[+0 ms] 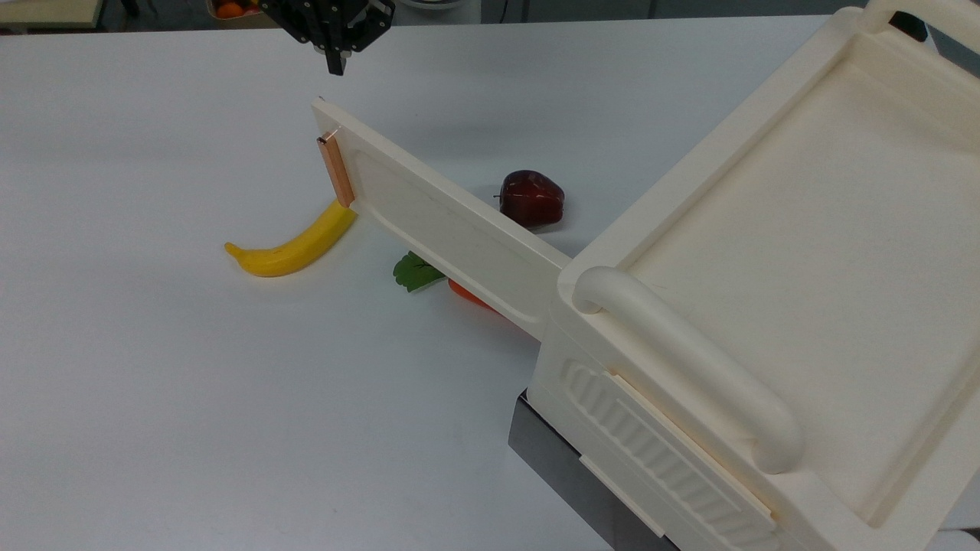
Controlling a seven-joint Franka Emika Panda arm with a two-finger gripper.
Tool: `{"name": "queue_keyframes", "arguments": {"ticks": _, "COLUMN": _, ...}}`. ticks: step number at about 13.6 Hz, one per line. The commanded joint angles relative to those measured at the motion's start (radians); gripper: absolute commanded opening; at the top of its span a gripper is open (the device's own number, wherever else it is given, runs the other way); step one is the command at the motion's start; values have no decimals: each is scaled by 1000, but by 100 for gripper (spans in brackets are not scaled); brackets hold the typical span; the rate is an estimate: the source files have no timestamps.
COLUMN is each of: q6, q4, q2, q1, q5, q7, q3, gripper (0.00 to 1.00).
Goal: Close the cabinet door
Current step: 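Move the gripper down toward the outer edge of the open cream door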
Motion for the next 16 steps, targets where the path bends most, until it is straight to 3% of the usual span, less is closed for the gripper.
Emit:
{"name": "queue_keyframes", "arguments": {"ticks": 1, "q6": -7, "q4": 110, "q2": 8, "q1": -1, "q5": 4, "q7": 23, "q3": -1, "gripper": 0}}
{"name": "queue_keyframes", "arguments": {"ticks": 4, "q6": 39, "q4": 202, "q2": 11, "q1": 1, "q5": 8, "q7": 31, "q3": -1, "gripper": 0}}
{"name": "queue_keyframes", "arguments": {"ticks": 6, "q6": 193, "q4": 245, "q2": 11, "q1": -1, "q5": 28, "q7": 133, "q3": -3, "gripper": 0}}
{"name": "queue_keyframes", "arguments": {"ticks": 10, "q6": 508, "q4": 248, "q2": 54, "q1": 8, "q5": 19, "q7": 403, "q3": 3, "gripper": 0}}
{"name": "queue_keyframes", "arguments": {"ticks": 16, "q6": 815, "q4": 244, "q2": 201, "q1": 14, "q5": 27, "q7": 597, "q3": 11, "gripper": 0}}
